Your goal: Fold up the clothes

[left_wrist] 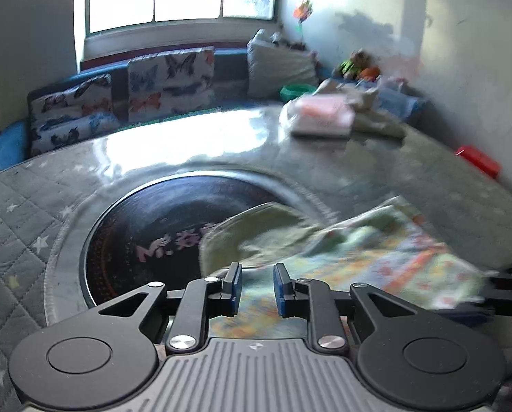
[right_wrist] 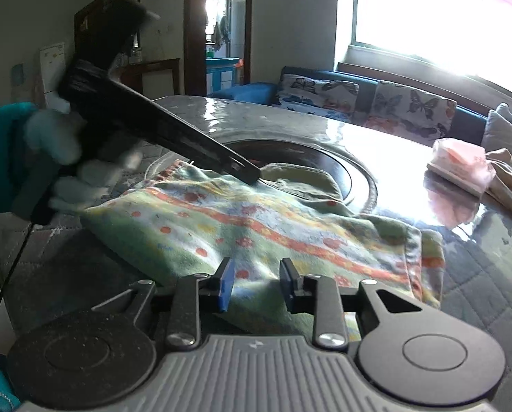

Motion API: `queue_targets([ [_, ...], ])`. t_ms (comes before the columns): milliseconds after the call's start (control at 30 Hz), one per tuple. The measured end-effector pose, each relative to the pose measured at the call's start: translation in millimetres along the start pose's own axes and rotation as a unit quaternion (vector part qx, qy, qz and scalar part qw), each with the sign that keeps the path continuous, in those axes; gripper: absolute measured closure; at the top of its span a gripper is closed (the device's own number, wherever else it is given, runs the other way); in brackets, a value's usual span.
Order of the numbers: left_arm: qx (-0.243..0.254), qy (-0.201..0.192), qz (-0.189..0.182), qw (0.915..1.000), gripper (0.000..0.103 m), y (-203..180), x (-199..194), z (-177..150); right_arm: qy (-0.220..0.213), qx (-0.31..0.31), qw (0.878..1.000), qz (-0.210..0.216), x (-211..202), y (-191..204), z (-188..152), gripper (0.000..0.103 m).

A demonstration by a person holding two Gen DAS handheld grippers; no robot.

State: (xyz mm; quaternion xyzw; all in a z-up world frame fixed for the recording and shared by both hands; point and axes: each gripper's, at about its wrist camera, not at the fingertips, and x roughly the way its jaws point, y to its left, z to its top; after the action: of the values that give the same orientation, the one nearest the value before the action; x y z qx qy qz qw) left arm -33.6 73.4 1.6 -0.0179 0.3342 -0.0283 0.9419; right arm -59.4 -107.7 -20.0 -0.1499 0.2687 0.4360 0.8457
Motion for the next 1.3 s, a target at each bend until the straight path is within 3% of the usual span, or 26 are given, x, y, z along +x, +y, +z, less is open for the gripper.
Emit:
queue_targets([
  [267,0.008,0.013,-0.024,0.9996,0.083,-27.3,-32.2,-45.9,-0.004,0.015,1.0,-0.013,-4.4,-4.0,-7.5,0.069],
  [367,0.008,0.008,-0.018,0.9998,0.083,-31.4,-38.3,-59.8,-0.003,0.021,1.0,-0.021,-6.7,-6.7,-10.0,0.069],
  [733,-0.038,-0.005,-0.011,0.9992,0.08,-14.1,-53.4,-70.8,-0.001,0.067,0.997,-0.049,-20.7,-29.3,-22.9,0.064],
  [967,-0.085,-0.004,0.003,0.9964,0.079,11.0,-64.5,-79.8,0.006,0.092,0.993,-0.067,-30.0,-48.2,-30.9,0.068],
  [1067,-0.093,-0.003,0.013,0.9955,0.08,18.0,-69.5,-84.2,0.008,0.095,0.993,-0.069,-31.7,-50.1,-28.5,0.072],
  [1300,-0.1,-0.003,0.032,0.9944,0.081,23.7,-74.0,-82.6,-0.006,0.088,0.994,-0.066,-25.6,-47.1,-14.1,0.067],
])
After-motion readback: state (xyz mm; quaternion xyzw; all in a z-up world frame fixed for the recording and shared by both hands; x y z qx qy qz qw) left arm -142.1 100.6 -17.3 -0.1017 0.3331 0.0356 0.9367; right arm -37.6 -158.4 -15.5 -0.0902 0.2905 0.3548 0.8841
